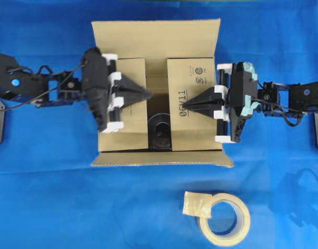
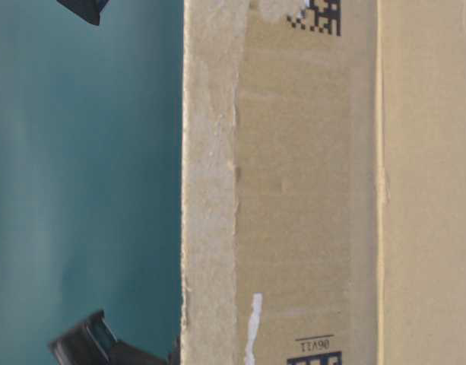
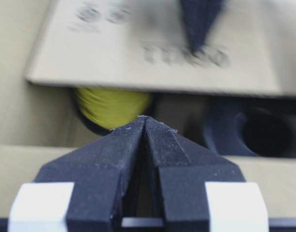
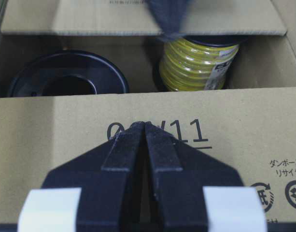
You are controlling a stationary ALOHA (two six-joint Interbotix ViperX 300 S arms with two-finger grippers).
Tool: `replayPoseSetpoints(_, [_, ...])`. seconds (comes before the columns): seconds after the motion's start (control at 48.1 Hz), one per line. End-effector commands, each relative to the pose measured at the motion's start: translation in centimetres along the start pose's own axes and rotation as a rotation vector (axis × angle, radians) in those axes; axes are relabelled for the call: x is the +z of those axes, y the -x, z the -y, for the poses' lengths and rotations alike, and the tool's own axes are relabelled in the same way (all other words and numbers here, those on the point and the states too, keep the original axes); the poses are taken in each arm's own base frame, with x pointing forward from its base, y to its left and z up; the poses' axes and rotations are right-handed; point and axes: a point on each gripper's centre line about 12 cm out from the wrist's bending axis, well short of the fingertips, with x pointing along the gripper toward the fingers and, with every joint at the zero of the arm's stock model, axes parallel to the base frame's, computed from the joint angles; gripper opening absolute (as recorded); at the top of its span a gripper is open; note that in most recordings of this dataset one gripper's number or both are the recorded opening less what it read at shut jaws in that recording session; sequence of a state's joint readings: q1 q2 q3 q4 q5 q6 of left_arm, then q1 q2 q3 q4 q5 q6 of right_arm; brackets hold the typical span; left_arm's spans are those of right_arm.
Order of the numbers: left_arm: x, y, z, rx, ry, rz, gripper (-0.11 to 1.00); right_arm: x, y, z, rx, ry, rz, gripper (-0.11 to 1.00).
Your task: Close the cardboard box.
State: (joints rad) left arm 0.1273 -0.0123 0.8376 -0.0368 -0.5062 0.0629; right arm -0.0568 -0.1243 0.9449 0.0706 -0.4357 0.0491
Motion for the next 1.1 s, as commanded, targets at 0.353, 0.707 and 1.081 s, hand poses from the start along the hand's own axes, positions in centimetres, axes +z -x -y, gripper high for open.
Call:
replayPoseSetpoints(0.353, [3.6, -3.8, -5.2, 0.123, -0.035, 0.085, 0.00, 1.1, -0.3, -0.1, 0.001, -0.004, 0.034, 0.00])
replayPoseSetpoints(0.707, [2.9, -5.2, -5.7, 0.128, -0.036, 0.054, 0.00, 0.9, -0.3, 0.0, 0.000, -0.005, 0.029, 0.00])
replayPoseSetpoints(1.081, [1.5, -5.7, -6.0, 0.134, -0.033, 0.019, 0.00, 0.8, -0.4, -0.3, 0.008, -0.005, 0.027, 0.00])
